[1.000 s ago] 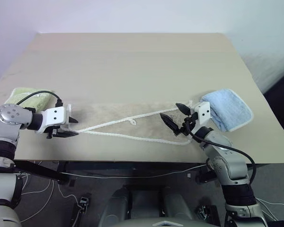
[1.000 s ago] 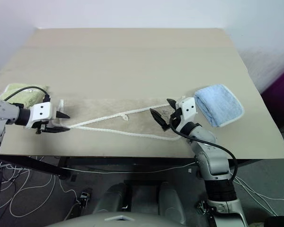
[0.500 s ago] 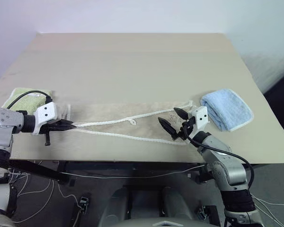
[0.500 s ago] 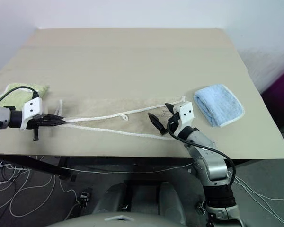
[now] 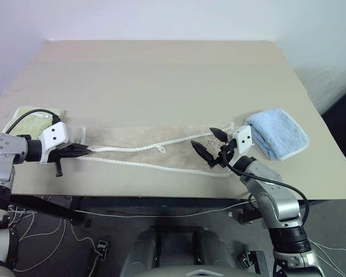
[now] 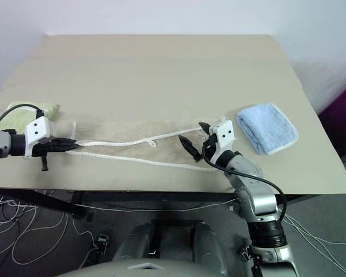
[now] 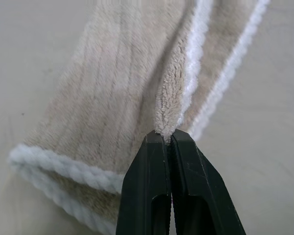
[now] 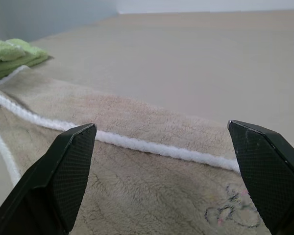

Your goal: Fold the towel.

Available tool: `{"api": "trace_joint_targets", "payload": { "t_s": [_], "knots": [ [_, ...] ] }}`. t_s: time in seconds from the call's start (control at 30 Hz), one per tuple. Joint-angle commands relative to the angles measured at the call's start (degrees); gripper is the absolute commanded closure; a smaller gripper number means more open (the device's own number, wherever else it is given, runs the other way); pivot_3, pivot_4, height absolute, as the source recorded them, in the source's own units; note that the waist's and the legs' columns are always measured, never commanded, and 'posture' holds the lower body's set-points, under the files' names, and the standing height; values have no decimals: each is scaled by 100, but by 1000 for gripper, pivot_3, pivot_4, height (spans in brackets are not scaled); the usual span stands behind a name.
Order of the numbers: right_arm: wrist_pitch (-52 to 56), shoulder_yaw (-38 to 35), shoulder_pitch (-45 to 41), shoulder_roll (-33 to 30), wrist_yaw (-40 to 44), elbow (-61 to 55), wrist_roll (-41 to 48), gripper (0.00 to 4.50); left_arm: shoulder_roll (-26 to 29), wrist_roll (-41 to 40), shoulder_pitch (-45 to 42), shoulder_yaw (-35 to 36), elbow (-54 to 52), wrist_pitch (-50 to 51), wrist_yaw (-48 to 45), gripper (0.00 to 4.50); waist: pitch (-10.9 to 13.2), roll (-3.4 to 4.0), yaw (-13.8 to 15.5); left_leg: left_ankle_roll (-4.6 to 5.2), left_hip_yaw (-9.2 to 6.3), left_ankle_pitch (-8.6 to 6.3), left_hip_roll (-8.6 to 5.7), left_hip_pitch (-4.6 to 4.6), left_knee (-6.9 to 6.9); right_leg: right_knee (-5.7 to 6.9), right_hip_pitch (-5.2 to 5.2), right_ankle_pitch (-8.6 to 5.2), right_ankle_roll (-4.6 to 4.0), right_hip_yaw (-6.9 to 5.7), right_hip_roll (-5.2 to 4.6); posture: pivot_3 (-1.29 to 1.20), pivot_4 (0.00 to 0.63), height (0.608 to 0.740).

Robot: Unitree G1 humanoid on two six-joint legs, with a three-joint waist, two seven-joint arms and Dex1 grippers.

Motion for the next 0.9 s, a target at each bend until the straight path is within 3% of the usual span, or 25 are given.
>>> {"api": "trace_joint_targets", "payload": {
  "t_s": [0.03, 0.17, 0.3, 0.6, 0.9],
  "knots": [
    [-550, -133, -356, -770, 226, 158, -684, 0, 1, 114, -134, 69, 21, -150, 229, 4383, 0, 0, 17, 0, 1, 0, -1, 0, 0, 0, 0, 0, 0, 0, 0, 0, 150, 740],
    [-1426, 365, -550, -1707, 663, 810, -1677, 0, -61, 145, -206, 85, 145, -260, 369, 4383, -1, -1, 13, 0, 1, 0, -2, 0, 2, 0, 1, -1, 0, -2, 1, 0, 150, 740],
    [-2384, 709, -998, -2131, 734, 1922, -2438, 0, -135, 168, -247, 65, 169, -330, 443, 4383, 0, 0, -6, 0, 6, 0, -1, 0, 3, 4, 0, -1, 1, 0, 2, 0, 150, 740],
    [-3801, 1158, -2186, -2041, 112, 4194, -3517, 0, -296, 116, -86, 86, -119, -310, 602, 4383, 0, 0, -17, -1, 13, 1, 0, 0, 5, 12, -6, -1, 1, 6, 1, 0, 150, 740],
    [-4355, 1283, -2768, -1914, -58, 5072, -3773, 0, -305, 101, 91, 139, -187, -352, 757, 4383, 0, 0, -14, -1, 11, 1, 0, 1, 8, 15, -5, -1, 1, 6, 2, 0, 150, 740]
  ]
}}
